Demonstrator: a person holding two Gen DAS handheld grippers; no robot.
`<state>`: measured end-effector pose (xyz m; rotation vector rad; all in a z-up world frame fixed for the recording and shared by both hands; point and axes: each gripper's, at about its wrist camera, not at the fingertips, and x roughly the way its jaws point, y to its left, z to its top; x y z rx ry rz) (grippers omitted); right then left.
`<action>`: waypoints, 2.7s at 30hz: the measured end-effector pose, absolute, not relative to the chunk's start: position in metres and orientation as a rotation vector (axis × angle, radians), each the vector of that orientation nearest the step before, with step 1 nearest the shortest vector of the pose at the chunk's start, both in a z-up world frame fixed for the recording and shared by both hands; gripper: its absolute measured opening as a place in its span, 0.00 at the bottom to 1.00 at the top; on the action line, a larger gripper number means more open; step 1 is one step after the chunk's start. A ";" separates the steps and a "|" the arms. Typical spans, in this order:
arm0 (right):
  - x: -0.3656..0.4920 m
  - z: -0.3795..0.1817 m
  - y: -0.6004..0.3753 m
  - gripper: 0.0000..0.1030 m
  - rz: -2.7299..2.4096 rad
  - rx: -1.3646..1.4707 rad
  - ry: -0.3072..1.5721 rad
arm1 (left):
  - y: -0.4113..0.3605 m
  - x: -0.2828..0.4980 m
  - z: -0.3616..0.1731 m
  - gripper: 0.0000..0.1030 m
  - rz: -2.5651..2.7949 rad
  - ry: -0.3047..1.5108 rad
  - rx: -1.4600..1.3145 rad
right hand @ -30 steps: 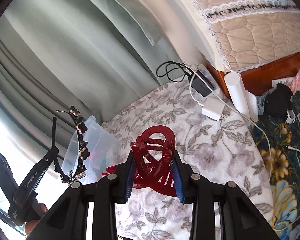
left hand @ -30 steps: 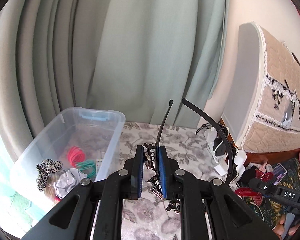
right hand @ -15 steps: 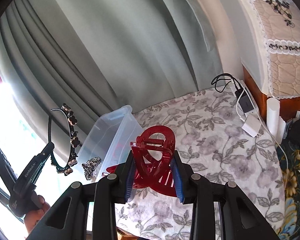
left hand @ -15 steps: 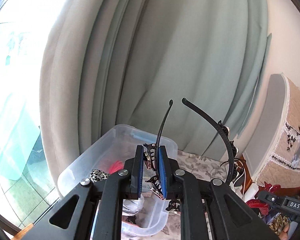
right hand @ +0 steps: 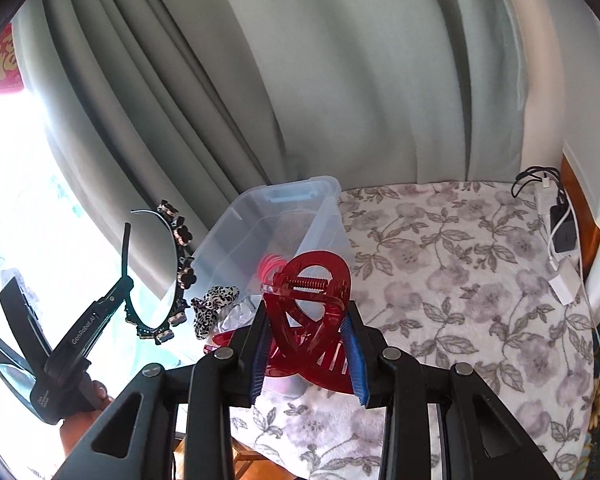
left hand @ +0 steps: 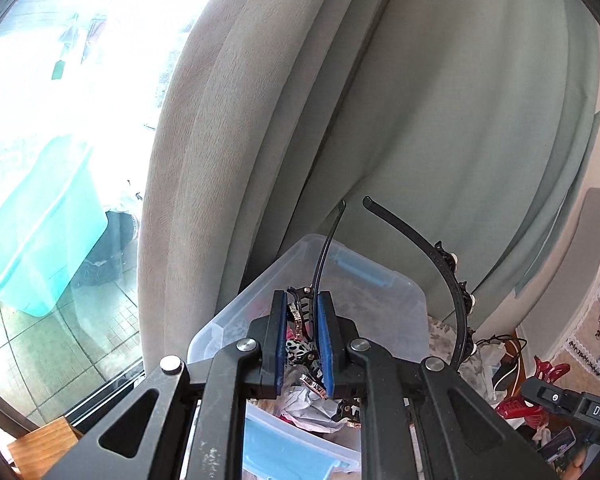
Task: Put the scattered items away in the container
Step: 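Lift and carry the headband and claw clip over the clear box with both tools, then open both tools to drop the headband and claw clip into the box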
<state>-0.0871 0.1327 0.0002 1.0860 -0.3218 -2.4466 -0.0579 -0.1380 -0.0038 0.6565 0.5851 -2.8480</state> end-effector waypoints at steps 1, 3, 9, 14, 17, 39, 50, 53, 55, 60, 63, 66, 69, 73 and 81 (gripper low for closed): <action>-0.089 -0.002 0.127 0.35 -2.434 1.092 -0.309 | -0.141 -0.059 -0.007 0.14 -2.842 0.591 0.662; -0.091 -0.005 0.115 0.35 -2.415 1.100 -0.287 | -0.147 -0.061 -0.012 0.14 -2.830 0.602 0.674; -0.101 -0.008 0.089 0.35 -2.389 1.099 -0.255 | -0.155 -0.070 -0.021 0.14 -2.814 0.616 0.706; -0.113 -0.005 0.075 0.35 -2.378 1.077 -0.232 | -0.151 -0.082 -0.026 0.14 -2.822 0.592 0.733; -0.121 -0.002 0.067 0.35 -2.375 1.057 -0.228 | -0.150 -0.088 -0.029 0.14 -2.825 0.580 0.751; -0.195 -0.024 0.036 0.35 -2.329 1.087 -0.233 | -0.144 -0.143 -0.058 0.15 -2.795 0.522 0.897; -0.215 -0.036 0.035 0.35 -2.321 1.087 -0.212 | -0.139 -0.159 -0.074 0.17 -2.786 0.532 0.966; -0.218 -0.037 0.034 0.36 -2.312 1.080 -0.208 | -0.139 -0.162 -0.079 0.17 -2.776 0.525 0.977; -0.220 -0.038 0.033 0.36 -2.305 1.080 -0.202 | -0.139 -0.163 -0.080 0.17 -2.775 0.520 0.978; -0.224 -0.040 0.031 0.38 -2.295 1.095 -0.198 | -0.137 -0.167 -0.084 0.17 -2.772 0.516 0.983; -0.223 -0.040 0.026 0.38 -2.317 1.097 -0.212 | -0.136 -0.168 -0.086 0.17 -2.772 0.508 0.989; -0.222 -0.038 0.023 0.38 -2.342 1.104 -0.207 | -0.135 -0.170 -0.088 0.17 -2.774 0.502 0.996; -0.220 -0.031 0.024 0.41 -2.352 1.088 -0.194 | -0.134 -0.171 -0.090 0.17 -2.776 0.511 1.002; -0.216 -0.024 0.024 0.44 -2.357 1.070 -0.176 | -0.133 -0.170 -0.092 0.17 -2.779 0.515 1.009; -0.204 -0.019 0.026 0.44 -2.358 1.067 -0.157 | -0.132 -0.166 -0.091 0.17 -2.794 0.512 1.011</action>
